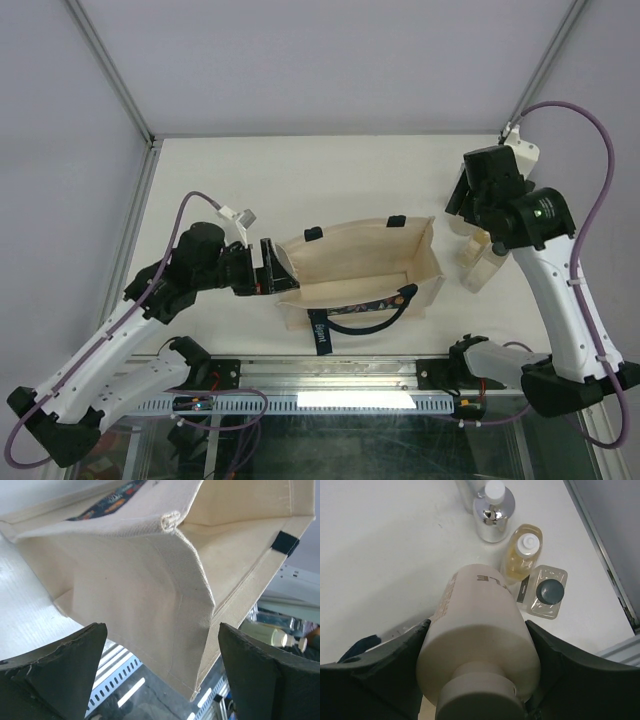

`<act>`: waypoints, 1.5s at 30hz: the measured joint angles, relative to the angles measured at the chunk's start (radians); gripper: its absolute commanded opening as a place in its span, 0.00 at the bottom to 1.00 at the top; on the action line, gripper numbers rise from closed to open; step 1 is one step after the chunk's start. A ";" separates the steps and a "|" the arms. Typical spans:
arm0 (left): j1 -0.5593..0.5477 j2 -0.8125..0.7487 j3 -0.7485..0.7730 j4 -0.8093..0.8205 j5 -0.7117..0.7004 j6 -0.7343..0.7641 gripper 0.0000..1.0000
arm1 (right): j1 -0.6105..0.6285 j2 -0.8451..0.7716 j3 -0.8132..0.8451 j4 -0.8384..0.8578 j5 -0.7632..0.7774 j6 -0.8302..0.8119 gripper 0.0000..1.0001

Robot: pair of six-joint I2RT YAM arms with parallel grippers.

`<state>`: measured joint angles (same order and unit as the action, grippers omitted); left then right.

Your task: Take the personal care products out of the canvas bag

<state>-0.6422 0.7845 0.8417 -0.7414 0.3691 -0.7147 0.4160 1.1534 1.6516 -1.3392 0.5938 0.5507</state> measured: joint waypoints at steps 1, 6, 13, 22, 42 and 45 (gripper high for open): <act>0.000 -0.008 0.010 -0.010 -0.017 0.000 0.99 | -0.028 0.001 -0.037 0.023 -0.013 -0.011 0.00; 0.000 -0.069 0.059 -0.057 -0.094 -0.003 0.99 | -0.152 0.049 -0.162 0.122 -0.108 -0.070 0.00; 0.000 -0.142 0.136 -0.112 -0.190 -0.007 0.99 | -0.194 0.179 -0.297 0.291 -0.231 -0.120 0.00; 0.000 -0.103 0.285 -0.182 -0.277 0.013 0.99 | -0.208 0.328 -0.401 0.418 -0.305 -0.142 0.09; 0.000 -0.110 0.333 -0.225 -0.335 0.017 0.99 | -0.225 0.389 -0.489 0.539 -0.355 -0.186 0.89; 0.000 -0.098 0.352 -0.225 -0.337 0.018 0.99 | -0.225 0.365 -0.457 0.479 -0.352 -0.191 1.00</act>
<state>-0.6422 0.6868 1.1938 -0.9665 0.0322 -0.6968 0.1913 1.5188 1.1950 -0.8600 0.2417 0.3599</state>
